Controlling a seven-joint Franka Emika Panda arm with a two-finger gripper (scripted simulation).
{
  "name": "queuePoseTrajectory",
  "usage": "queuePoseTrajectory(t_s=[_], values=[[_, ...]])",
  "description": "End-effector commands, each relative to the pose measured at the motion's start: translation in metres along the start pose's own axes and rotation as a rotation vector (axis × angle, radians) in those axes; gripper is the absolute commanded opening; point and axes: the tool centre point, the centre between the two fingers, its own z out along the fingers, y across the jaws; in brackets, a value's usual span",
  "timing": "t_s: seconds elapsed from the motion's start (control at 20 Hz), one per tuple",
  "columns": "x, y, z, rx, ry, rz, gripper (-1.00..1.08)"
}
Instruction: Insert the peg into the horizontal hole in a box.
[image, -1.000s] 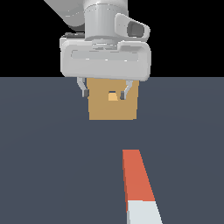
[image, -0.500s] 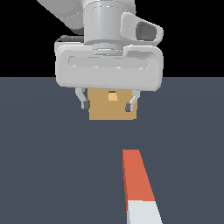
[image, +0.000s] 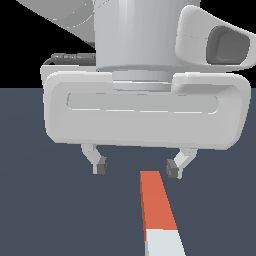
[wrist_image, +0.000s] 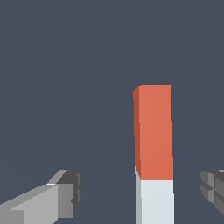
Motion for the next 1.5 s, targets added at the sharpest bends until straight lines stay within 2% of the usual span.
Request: queuePoseTrajectory(t_s=[0.0, 0.25, 0.55, 1.05, 1.45], values=[[-0.023, 0.008, 0.009, -0.006, -0.001, -0.007, 1.00], [-0.056, 0.020, 0.021, -0.014, -0.002, -0.016, 1.00], [-0.077, 0.029, 0.028, -0.019, -0.002, -0.021, 1.00], [-0.082, 0.031, 0.034, -0.020, -0.002, -0.022, 1.00], [-0.082, 0.032, 0.071, -0.020, -0.002, -0.022, 1.00]])
